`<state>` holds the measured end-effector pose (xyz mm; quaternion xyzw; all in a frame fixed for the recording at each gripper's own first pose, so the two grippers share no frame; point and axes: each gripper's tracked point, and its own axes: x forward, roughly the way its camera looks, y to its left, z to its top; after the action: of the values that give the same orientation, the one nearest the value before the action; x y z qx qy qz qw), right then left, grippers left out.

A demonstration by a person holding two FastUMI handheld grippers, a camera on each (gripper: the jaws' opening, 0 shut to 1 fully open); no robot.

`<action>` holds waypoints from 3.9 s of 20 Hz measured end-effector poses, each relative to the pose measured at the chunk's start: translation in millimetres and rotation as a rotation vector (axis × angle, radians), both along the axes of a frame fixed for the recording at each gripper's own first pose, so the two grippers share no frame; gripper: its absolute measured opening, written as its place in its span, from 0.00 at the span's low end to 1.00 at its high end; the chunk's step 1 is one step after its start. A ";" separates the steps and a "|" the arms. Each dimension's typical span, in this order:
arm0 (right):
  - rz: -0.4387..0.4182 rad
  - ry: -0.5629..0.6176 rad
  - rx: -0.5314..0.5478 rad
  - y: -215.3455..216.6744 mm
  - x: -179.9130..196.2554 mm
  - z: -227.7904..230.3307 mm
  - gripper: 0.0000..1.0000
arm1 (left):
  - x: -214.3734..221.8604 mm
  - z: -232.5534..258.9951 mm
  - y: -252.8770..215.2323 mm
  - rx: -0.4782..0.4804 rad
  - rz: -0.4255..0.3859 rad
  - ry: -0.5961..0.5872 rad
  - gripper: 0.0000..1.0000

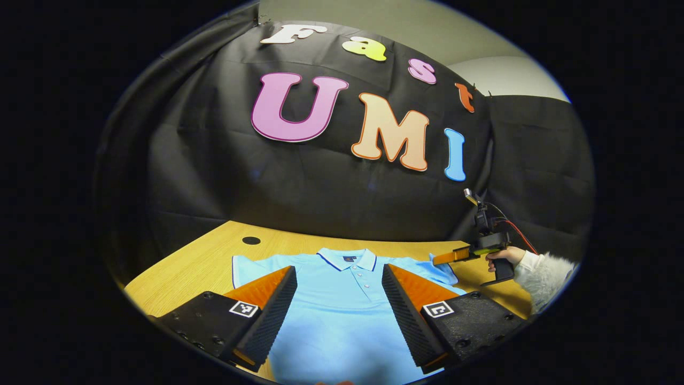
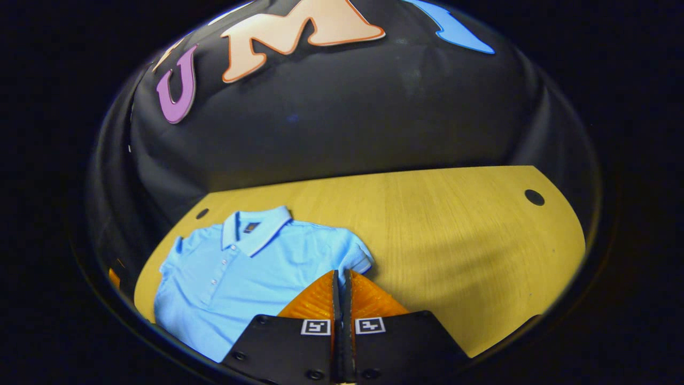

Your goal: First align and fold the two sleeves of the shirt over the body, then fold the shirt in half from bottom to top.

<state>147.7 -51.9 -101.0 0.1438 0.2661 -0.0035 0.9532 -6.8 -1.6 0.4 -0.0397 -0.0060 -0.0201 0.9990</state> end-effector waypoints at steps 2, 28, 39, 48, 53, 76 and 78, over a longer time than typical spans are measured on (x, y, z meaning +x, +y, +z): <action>0.049 -0.019 0.082 29.3 -0.2 7.3 0.03 | -0.5 -0.3 -0.2 -0.002 -0.003 -0.001 0.95; 0.247 -0.191 0.222 125.2 -51.2 55.6 0.97 | 5.3 -11.5 11.6 -0.009 0.043 0.047 0.95; 0.266 -0.352 0.086 109.7 -115.3 70.1 0.97 | 27.9 -16.4 65.8 0.005 0.177 0.132 0.95; 0.273 -0.382 0.067 99.2 -134.6 73.6 0.97 | 76.8 -23.1 124.2 0.058 0.209 0.296 0.95; 0.261 -0.403 0.071 92.4 -140.8 80.7 0.97 | 99.6 -55.8 142.0 0.046 0.197 0.454 0.95; 0.192 -0.427 0.191 70.5 -150.0 94.9 0.97 | 104.0 -116.5 175.1 0.070 0.230 0.677 0.82; 0.188 -0.436 0.189 67.8 -150.2 97.4 0.97 | 104.0 -116.4 175.9 0.067 0.221 0.672 0.69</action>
<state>-2.4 16.0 -3.6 0.2041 0.0657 0.1409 0.9665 97.2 174.3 -116.0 -0.0106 0.3192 0.1023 0.9421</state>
